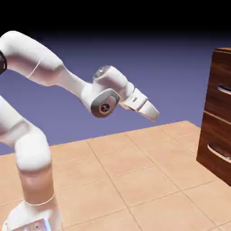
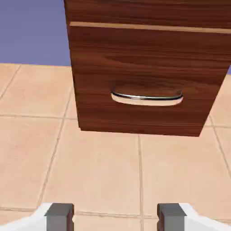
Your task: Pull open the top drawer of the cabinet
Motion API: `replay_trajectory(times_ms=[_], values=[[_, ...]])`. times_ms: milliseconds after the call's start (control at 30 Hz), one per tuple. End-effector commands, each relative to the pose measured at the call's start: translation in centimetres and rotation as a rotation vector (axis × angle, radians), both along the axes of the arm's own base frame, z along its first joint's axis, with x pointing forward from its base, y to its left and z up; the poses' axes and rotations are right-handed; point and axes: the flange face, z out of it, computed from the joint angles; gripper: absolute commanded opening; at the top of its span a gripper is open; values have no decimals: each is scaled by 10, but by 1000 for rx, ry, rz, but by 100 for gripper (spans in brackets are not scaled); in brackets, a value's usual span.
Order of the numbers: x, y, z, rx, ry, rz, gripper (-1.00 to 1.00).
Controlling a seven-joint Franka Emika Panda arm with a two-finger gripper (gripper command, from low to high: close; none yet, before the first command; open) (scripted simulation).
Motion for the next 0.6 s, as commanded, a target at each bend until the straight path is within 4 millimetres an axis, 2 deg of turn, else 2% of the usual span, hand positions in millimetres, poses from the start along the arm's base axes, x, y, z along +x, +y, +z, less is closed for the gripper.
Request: replay_trajectory(times_ms=[0, 233, 567], values=[[5, -5, 1, 35, 6, -21, 0], [41, -39, -3, 270, 50, -166, 0], [86, -81, -24, 571, 89, -371, 0]])
